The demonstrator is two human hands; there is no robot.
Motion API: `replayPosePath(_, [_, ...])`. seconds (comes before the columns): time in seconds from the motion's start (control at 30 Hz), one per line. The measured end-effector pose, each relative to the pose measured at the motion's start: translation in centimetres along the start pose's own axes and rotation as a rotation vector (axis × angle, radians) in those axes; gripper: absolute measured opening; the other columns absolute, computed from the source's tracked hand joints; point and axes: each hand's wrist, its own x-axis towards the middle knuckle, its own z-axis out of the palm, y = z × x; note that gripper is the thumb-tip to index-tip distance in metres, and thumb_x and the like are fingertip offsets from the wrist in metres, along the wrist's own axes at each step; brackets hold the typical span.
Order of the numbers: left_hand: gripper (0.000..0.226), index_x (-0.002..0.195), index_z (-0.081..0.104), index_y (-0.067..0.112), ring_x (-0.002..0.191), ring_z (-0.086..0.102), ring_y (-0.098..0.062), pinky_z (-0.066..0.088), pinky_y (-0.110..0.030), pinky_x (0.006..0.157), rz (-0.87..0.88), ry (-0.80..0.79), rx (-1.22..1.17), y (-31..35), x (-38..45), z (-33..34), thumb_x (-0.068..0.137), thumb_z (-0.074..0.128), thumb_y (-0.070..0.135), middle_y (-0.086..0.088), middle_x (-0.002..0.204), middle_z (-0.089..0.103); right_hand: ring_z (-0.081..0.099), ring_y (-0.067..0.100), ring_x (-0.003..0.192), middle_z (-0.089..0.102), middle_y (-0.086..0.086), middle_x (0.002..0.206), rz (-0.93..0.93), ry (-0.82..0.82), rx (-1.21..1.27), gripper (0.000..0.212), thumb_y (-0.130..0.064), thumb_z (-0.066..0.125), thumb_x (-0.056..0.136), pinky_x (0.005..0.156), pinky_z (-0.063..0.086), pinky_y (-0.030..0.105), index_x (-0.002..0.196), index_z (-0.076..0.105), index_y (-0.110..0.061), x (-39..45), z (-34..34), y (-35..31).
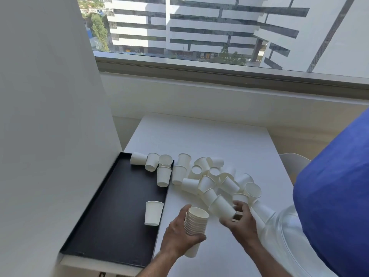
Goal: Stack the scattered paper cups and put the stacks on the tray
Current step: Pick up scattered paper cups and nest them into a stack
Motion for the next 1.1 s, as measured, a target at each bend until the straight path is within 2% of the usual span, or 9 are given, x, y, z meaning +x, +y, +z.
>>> replayPosePath(0.13, [0.099,0.131,0.026,0.061,0.094,0.062,-0.006,0.055,-0.030,0.082,0.022,-0.012,0.000,0.1,-0.2,0.3,0.047,0.079,0.065,0.034,0.097,0.057,0.069,0.022,0.086,0.074,0.004,0.097,0.084,-0.129,0.411,0.065,-0.016,0.083,0.046,0.077,0.055,0.039,0.109,0.065,-0.018,-0.6,0.5,-1.9])
replayPosePath(0.27, [0.093,0.122,0.026,0.069,0.088,0.066,-0.006,0.059,-0.032,0.077,0.074,-0.027,-0.030,0.7,-0.4,0.6,0.048,0.081,0.061,0.037,0.094,0.056,0.066,0.032,0.102,0.069,0.020,0.111,0.065,-0.250,0.589,0.067,-0.021,0.089,0.048,0.091,0.050,0.047,0.110,0.066,-0.008,-2.1,1.8,-3.3])
replayPosePath(0.57, [0.098,0.134,0.025,0.064,0.095,0.065,-0.009,0.058,-0.036,0.081,0.188,0.029,0.001,1.3,-1.1,0.1,0.054,0.080,0.056,0.026,0.112,0.062,0.062,0.019,0.116,0.069,-0.010,0.120,-0.072,-0.312,0.297,0.062,-0.036,0.085,0.058,0.107,0.042,0.055,0.115,0.064,-0.036,-4.4,2.7,-3.9])
replayPosePath(0.63, [0.097,0.134,0.022,0.066,0.097,0.064,-0.009,0.058,-0.035,0.081,0.212,0.055,-0.009,1.5,-1.3,-0.1,0.056,0.081,0.058,0.026,0.115,0.061,0.056,0.010,0.122,0.064,-0.017,0.126,-0.114,-0.297,0.211,0.074,-0.034,0.084,0.058,0.110,0.040,0.047,0.126,0.055,-0.041,-4.8,2.6,-3.8])
replayPosePath(0.7, [0.098,0.139,0.018,0.062,0.099,0.066,-0.013,0.058,-0.035,0.080,0.235,0.082,-0.006,1.6,-1.4,-0.3,0.060,0.077,0.066,0.022,0.123,0.061,0.045,0.000,0.131,0.049,-0.022,0.140,-0.177,-0.284,0.126,0.099,-0.029,0.084,0.059,0.109,0.040,0.037,0.142,0.032,-0.043,-5.2,2.6,-3.7])
replayPosePath(0.77, [0.104,0.145,0.009,0.056,0.102,0.066,-0.019,0.057,-0.037,0.081,0.242,0.096,0.021,1.6,-1.5,-0.4,0.064,0.072,0.067,0.013,0.130,0.060,0.036,-0.005,0.136,0.039,-0.018,0.148,-0.274,-0.294,0.021,0.110,-0.024,0.084,0.062,0.107,0.041,0.034,0.150,0.020,-0.035,-5.2,2.6,-3.5])
replayPosePath(0.87, [0.107,0.145,0.000,0.059,0.106,0.063,-0.022,0.056,-0.040,0.084,0.269,0.093,0.065,1.3,-1.5,-0.5,0.070,0.075,0.052,0.004,0.131,0.059,0.037,0.006,0.140,0.040,-0.008,0.151,-0.418,-0.305,-0.150,0.091,-0.021,0.083,0.070,0.110,0.041,0.045,0.146,0.033,-0.028,-5.4,2.5,-3.3])
replayPosePath(1.0, [0.092,0.138,0.012,0.060,0.106,0.061,-0.017,0.055,-0.039,0.086,0.308,0.086,0.068,1.0,-1.7,-0.8,0.073,0.078,0.053,0.006,0.127,0.060,0.030,0.006,0.143,0.031,-0.011,0.156,-0.432,-0.353,-0.222,0.092,-0.040,0.079,0.074,0.113,0.037,0.044,0.151,0.029,-0.024,-5.6,2.3,-3.2])
replayPosePath(1.1, [0.084,0.135,0.026,0.057,0.098,0.060,-0.011,0.056,-0.033,0.082,0.289,0.114,-0.001,1.2,-1.8,-0.7,0.069,0.078,0.059,0.011,0.118,0.062,0.034,0.000,0.139,0.033,-0.027,0.150,-0.320,-0.430,-0.060,0.097,-0.044,0.077,0.072,0.108,0.042,0.040,0.151,0.022,-0.036,-6.0,2.1,-3.1])
